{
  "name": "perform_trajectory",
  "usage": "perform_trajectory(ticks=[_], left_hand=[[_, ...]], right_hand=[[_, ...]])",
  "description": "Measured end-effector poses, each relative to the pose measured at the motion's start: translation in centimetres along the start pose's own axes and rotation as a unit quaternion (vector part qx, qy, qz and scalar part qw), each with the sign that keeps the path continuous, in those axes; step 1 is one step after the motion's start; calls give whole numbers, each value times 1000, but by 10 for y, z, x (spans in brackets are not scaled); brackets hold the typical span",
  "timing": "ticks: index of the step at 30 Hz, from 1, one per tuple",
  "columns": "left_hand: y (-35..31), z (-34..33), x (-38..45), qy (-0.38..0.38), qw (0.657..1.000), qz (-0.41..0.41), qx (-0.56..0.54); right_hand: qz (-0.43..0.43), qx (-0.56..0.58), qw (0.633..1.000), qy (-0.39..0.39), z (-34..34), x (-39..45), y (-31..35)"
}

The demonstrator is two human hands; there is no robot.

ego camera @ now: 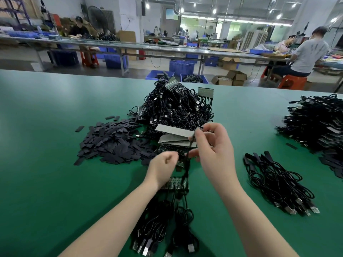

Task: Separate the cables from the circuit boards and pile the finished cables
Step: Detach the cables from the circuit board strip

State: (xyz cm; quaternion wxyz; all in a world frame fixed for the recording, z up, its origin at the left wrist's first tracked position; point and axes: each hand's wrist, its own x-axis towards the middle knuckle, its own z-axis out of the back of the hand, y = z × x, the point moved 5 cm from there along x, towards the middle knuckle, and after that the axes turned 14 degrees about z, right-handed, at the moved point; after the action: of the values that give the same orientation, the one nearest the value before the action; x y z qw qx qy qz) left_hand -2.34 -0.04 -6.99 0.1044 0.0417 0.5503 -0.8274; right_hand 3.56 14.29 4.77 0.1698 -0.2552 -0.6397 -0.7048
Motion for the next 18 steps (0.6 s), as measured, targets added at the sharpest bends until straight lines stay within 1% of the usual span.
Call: perform_trajectory(ticks=[2,3,4,5,7,8,9,10,11,13,15,16,17,18], left_hand=[[-16,25,-5,-39,995,-24,-90],[-23,37,-8,-31,990,-39,-132],[-29,48,-9,-3,986,-47,-161],[-34,57,-9,40,984,-42,-171],[-34,68,-8,128,983,-11,-135],[-31,71,-8,153,983,-1,-98],[-26,74,-7,159,986,0,-56],[-21,77,-6,150,989,-1,-18],[-14,80,-5,135,991,0,15],[-2,89,-2,97,990,3,97],[5,103,2,23,975,-6,220],[8,109,4,-26,962,-12,273],[9,113,5,-72,949,-20,305],[11,113,5,-109,941,-29,318]], right_hand=[[-68,81,994,-6,-15,2,-8],[-109,124,986,-19,-23,1,-17],[-153,159,975,-37,-31,-1,-26],[-197,185,961,-55,-39,-3,-36],[-276,229,930,-80,-56,-10,-55],[-308,255,913,-82,-66,-15,-64],[-331,276,899,-74,-75,-20,-73],[-346,273,896,-49,-84,-24,-81],[-350,242,905,-13,-91,-28,-88],[-328,171,928,49,-102,-32,-101],[-285,94,948,103,-108,-32,-110],[-237,10,960,148,-110,-29,-114],[-165,-118,956,212,-111,-24,-117],[-82,-252,919,290,-114,-21,-123]])
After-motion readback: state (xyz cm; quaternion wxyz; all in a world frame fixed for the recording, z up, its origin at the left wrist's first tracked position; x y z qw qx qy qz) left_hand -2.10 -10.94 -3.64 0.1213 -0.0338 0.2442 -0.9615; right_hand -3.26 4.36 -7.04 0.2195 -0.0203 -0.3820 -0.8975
